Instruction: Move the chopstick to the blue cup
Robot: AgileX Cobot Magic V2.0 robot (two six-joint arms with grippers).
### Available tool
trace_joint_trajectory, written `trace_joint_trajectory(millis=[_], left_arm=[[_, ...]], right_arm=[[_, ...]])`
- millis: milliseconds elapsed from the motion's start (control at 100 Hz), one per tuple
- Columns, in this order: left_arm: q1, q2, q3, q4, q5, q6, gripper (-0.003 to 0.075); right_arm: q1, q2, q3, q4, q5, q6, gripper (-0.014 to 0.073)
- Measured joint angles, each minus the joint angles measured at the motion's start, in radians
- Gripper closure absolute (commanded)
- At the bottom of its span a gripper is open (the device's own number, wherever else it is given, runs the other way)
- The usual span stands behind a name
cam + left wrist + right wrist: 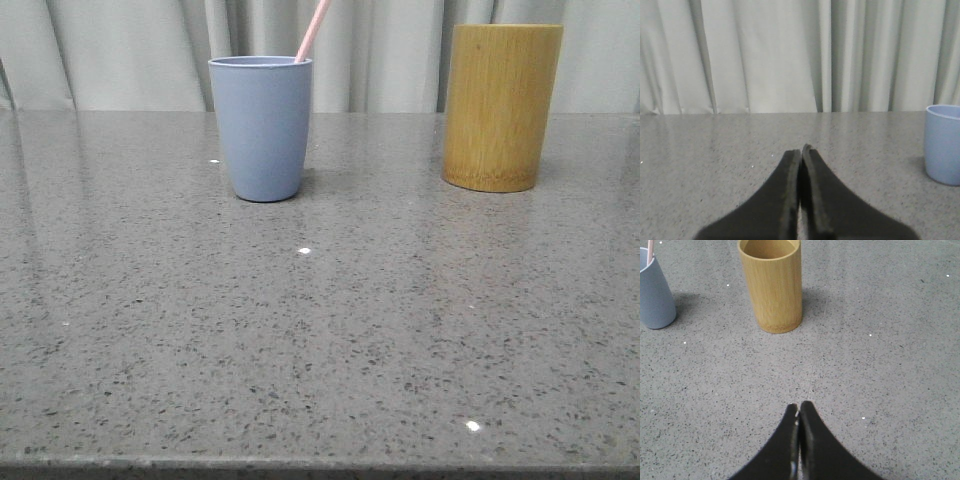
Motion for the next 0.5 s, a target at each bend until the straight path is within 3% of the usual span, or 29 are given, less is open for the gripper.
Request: trace_joint_trajectory(millis=[500], left_arm=[[0.022, -0.064, 0.064, 0.052, -0.003, 0.000, 0.0739]], right_arm=[[0.000, 0.000, 0.000, 0.000, 0.002, 0.000, 0.0662]])
